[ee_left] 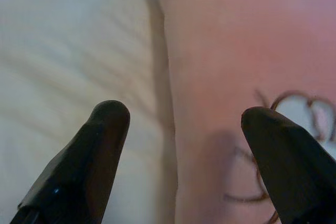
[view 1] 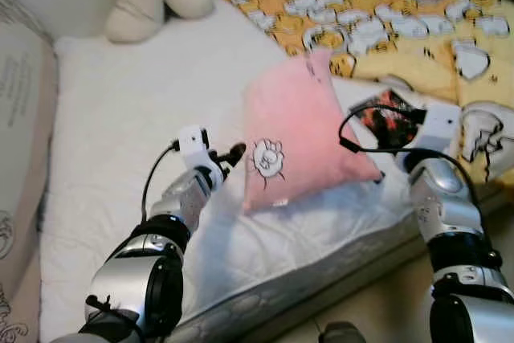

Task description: Clean up the room

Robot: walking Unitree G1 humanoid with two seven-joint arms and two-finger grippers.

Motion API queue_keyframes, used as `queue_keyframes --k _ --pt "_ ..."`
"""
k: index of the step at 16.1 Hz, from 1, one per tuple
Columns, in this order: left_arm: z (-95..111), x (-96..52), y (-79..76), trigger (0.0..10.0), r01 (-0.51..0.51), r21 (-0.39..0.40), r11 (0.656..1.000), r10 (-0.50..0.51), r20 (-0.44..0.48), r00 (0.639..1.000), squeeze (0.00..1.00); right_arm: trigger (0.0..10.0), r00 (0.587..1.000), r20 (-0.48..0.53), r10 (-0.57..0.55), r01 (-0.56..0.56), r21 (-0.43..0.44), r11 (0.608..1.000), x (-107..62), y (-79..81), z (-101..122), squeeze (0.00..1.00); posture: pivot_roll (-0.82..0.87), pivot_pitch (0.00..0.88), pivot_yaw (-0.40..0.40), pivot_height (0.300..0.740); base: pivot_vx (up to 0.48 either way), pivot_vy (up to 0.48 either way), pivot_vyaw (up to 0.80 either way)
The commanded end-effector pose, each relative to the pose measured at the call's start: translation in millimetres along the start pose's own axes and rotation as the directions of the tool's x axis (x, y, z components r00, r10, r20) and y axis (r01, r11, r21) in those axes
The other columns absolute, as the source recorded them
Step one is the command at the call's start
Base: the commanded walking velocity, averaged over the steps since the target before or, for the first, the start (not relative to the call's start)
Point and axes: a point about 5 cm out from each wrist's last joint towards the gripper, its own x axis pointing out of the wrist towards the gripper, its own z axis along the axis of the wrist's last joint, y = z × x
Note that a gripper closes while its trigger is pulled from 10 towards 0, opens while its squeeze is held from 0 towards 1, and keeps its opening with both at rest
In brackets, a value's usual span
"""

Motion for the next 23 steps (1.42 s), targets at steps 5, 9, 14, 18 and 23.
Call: queue_keyframes --k 5,9,14,18,23 --pt "0.5 5.3 -13.4 10.0 0.02 -0.088 0.996 -0.021 -0.008 1.0 1.0 10.0 0.984 -0.047 0.174 -0.171 0.068 0.983 13.1 41.4 -1.2 1.0 -0.26 0.155 0.193 0.74 0.0 0.0 0.0" --pt "1.8 8.5 -26.8 10.0 0.081 -0.161 0.984 -0.081 0.006 0.997 1.0 10.0 0.972 -0.058 0.226 -0.222 0.06 0.973 13.4 57.5 -7.2 1.0 -0.26 0.158 0.194 0.74 0.0 0.0 0.0" --pt "-15.3 10.3 -49.5 10.0 0.18 -0.242 0.953 -0.194 -0.035 0.98 1.0 10.0 0.966 -0.09 0.241 -0.242 0.008 0.97 13.7 65.6 -15.9 1.0 -0.26 0.162 0.198 0.74 0.0 0.0 0.0" --pt "-29.5 9.9 -64.2 10.0 0.234 -0.266 0.935 -0.262 -0.073 0.962 0.0 10.0 0.969 -0.085 0.234 -0.234 0.004 0.972 14.0 64.9 -14.7 0.0 -0.26 0.166 0.195 0.74 0.0 0.0 0.0" --pt "-46.1 9.1 -93.8 4.9 0.322 -0.27 0.907 -0.359 -0.1 0.928 0.0 10.0 0.97 -0.093 0.227 -0.229 -0.012 0.973 13.7 61.8 -16.2 0.0 -0.28 0.169 0.191 0.74 0.0 0.0 0.0"
